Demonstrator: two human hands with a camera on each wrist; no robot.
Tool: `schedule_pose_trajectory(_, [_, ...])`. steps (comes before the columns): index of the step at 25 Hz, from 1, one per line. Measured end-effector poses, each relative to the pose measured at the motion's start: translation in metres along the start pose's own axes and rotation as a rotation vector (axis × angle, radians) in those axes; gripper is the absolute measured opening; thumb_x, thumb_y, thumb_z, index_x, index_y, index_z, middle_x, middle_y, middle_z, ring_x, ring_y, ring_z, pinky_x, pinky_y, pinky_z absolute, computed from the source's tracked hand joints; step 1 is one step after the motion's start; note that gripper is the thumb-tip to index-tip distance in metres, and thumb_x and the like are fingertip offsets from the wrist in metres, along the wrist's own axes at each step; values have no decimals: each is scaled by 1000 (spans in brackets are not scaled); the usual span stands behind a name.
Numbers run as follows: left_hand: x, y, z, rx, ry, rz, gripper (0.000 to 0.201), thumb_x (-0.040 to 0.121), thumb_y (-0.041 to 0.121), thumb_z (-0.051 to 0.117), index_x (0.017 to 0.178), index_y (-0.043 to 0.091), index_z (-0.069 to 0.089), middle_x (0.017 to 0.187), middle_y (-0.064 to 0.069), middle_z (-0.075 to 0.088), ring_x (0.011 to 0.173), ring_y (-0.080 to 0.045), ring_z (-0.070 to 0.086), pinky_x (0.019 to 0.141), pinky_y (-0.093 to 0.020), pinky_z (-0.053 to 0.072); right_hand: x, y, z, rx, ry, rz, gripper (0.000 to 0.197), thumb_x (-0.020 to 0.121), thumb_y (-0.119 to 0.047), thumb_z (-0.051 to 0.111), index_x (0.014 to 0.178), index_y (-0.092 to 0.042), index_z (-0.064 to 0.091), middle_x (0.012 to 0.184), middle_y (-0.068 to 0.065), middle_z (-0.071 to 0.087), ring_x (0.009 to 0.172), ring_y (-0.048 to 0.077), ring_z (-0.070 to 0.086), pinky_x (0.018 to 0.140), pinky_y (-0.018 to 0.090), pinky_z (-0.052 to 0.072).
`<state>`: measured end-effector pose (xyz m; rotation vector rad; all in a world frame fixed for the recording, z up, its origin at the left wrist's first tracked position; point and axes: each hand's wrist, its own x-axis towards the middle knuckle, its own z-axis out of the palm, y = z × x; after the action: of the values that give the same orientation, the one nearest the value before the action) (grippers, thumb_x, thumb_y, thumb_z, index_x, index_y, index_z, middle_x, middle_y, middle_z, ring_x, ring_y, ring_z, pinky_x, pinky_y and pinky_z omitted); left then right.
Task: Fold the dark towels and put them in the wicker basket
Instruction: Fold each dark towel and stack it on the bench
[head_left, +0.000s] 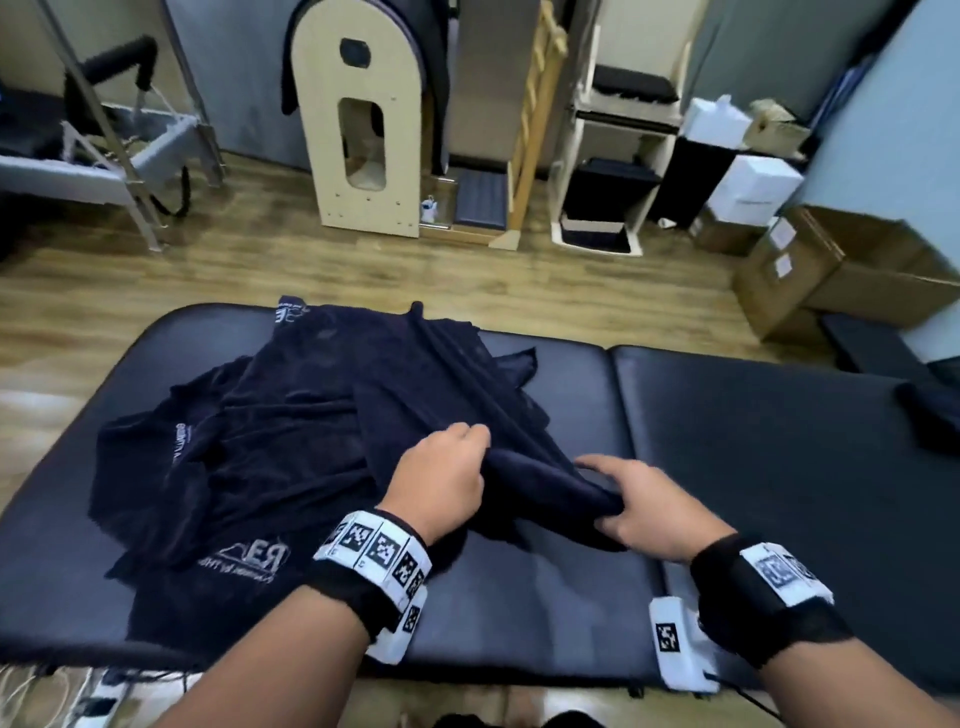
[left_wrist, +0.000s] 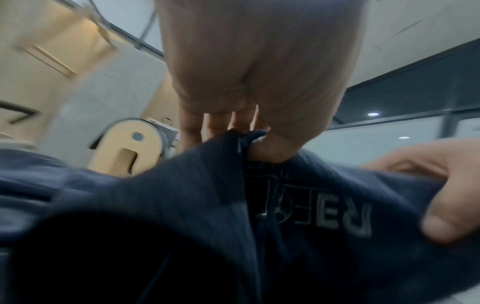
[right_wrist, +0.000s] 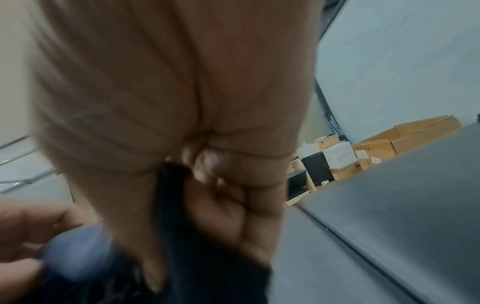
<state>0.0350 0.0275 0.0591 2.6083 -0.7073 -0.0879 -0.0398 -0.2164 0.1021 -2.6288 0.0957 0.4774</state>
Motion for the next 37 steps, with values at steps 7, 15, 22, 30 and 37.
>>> schedule_pose_trajectory(7, [37, 86, 15, 51, -106, 307, 27, 88, 21, 40, 112, 27, 52, 107, 2, 59, 94, -29, 61, 74, -45, 53, 8, 37, 25, 96, 97, -117, 26, 80, -37, 71, 101, -31, 60, 98, -3, 56, 93, 16, 59, 83, 29, 47])
schedule_pose_trajectory(15, [107, 189, 35, 260, -58, 308, 25, 80, 16, 40, 104, 23, 49, 93, 1, 66, 87, -27, 63, 84, -39, 44, -3, 152, -55, 356, 447, -322, 27, 62, -13, 55, 56, -19, 29, 62, -3, 41, 55, 11, 39, 52, 27, 34])
schedule_pose_trajectory(22, [165, 337, 85, 334, -130, 271, 21, 88, 18, 42, 108, 21, 44, 90, 0, 48, 82, -34, 58, 64, -35, 35, -51, 298, -148, 334, 627, -41, 37, 59, -10, 62, 55, -21, 27, 64, 5, 52, 62, 29, 49, 59, 42, 45])
schedule_pose_trajectory(30, [198, 408, 105, -187, -313, 307, 22, 82, 33, 56, 104, 30, 54, 99, 5, 65, 97, -18, 60, 88, -39, 50, -71, 335, -185, 353, 580, -51, 16, 71, -14, 75, 80, -25, 69, 75, -10, 69, 76, 10, 63, 73, 28, 49])
schedule_pose_trajectory(37, [207, 401, 102, -231, -73, 222, 17, 71, 17, 53, 79, 27, 42, 67, 7, 54, 69, -19, 51, 64, -31, 45, -70, 317, -213, 247, 537, -164, 30, 74, -20, 71, 66, -24, 42, 58, -5, 52, 57, 10, 45, 56, 34, 41])
